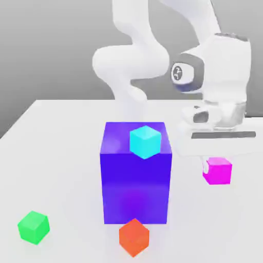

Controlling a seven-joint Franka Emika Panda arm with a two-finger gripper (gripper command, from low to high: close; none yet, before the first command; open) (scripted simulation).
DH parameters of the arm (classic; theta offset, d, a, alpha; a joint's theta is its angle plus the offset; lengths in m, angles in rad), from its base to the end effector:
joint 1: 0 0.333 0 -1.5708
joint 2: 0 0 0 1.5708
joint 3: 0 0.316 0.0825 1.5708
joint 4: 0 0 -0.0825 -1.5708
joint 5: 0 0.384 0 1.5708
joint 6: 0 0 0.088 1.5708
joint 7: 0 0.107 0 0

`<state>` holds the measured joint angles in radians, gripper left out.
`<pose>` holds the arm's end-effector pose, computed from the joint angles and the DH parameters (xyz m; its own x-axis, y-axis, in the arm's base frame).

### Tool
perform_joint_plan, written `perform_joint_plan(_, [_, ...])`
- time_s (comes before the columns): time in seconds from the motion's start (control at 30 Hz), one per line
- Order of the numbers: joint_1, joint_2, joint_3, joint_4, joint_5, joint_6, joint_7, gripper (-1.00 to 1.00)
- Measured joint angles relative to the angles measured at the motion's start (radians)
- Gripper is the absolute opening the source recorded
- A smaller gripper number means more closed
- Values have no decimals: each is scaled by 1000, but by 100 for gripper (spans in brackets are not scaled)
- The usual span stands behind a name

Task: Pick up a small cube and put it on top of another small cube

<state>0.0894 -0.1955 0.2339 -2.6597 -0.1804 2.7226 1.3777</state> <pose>0.4124 0.1429 0.3276 0.5956 -0.7786 0.1978 -0.7532 -0.6268 -0.1994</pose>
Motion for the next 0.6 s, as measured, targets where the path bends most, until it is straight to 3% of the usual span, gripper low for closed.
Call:
perform_joint_plan(0.2, [-171, 108, -177, 71, 91, -45, 15, -100])
perform_joint_plan(0.4, [-470, 297, -338, 164, 200, -102, 31, -100])
perform_joint_plan(0.53, [-502, 439, -338, 190, 242, -9, 11, -100])
perform_joint_plan(0.57, [-507, 471, -333, 192, 250, 20, 5, 100])
perform_joint_plan(0.6, [-507, 471, -333, 192, 250, 20, 5, 100])
